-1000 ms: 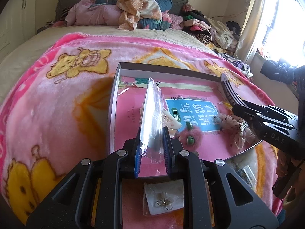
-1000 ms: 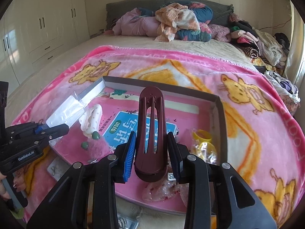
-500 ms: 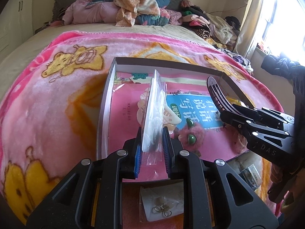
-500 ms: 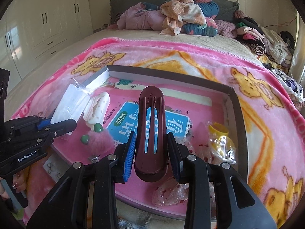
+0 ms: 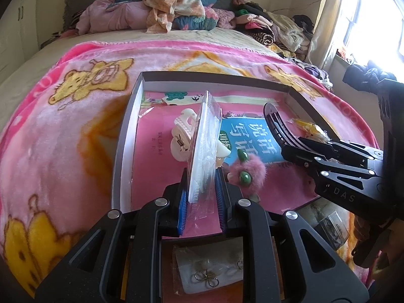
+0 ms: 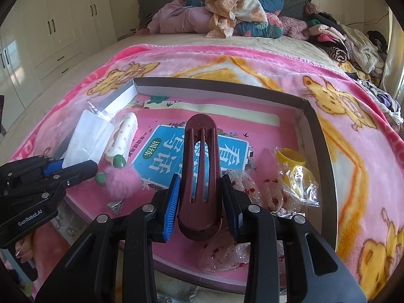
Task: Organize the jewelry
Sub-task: 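Open both tools to drop the packet and comb inside the box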
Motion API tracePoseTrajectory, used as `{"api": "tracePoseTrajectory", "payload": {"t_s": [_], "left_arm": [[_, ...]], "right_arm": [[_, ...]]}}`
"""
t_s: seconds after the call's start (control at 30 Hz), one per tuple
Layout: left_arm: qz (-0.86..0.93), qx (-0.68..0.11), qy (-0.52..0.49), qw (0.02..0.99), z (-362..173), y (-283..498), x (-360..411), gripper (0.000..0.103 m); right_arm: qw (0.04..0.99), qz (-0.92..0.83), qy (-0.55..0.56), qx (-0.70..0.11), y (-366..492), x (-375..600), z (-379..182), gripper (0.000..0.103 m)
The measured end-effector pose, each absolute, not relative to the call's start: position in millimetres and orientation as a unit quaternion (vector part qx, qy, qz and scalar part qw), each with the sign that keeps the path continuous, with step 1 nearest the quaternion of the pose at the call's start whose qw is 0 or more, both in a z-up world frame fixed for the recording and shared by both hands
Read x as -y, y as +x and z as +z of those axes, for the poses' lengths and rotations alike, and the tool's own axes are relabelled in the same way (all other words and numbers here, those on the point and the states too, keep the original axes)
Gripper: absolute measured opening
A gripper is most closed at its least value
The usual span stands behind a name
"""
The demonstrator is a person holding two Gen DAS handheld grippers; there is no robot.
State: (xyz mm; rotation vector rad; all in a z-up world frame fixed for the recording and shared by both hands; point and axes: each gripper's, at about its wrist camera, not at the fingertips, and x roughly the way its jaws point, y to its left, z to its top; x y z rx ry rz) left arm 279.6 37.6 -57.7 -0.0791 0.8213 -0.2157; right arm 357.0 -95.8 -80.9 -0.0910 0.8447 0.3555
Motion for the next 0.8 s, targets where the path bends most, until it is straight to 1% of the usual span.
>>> {"api": "tracePoseTrajectory", "payload": {"t_s": [0.23,0.37,0.6,0.63,0.7,0.73,0.8], "left_arm": [[-0.104,-0.398,-0.037,0.911,-57.5,279.5,-37.4,0.013],[-0.105,-0.399,-0.037,0.910,-57.5,279.5,-37.4,0.013],[-0.102,-0.398,-0.036,0.911,-57.6,279.1,-37.7,0.013],[-0.101,-0.398,-0.037,0.911,-57.5,279.1,-38.4,0.015],[-0.099,-0.398,-0.039,0.911,-56.7,277.7,-39.5,0.025],[-0.096,-0.397,-0.040,0.912,-55.8,276.9,-40.1,0.032],[-0.095,-0.394,-0.040,0.913,-53.4,274.0,-40.7,0.034]], "right_arm": [[0.894,0.170,-0.045,-0.413,355.4,94.0,-84.2,0.032],[0.895,0.172,-0.040,-0.409,354.3,95.2,-83.0,0.043],[0.902,0.172,-0.017,-0.395,346.0,105.4,-71.7,0.051],[0.904,0.171,-0.014,-0.391,344.0,107.3,-68.9,0.052],[0.906,0.172,-0.010,-0.387,341.0,109.9,-65.0,0.057],[0.907,0.171,-0.009,-0.385,339.3,111.0,-62.7,0.057],[0.908,0.169,-0.009,-0.382,335.9,112.7,-59.1,0.059]]}}
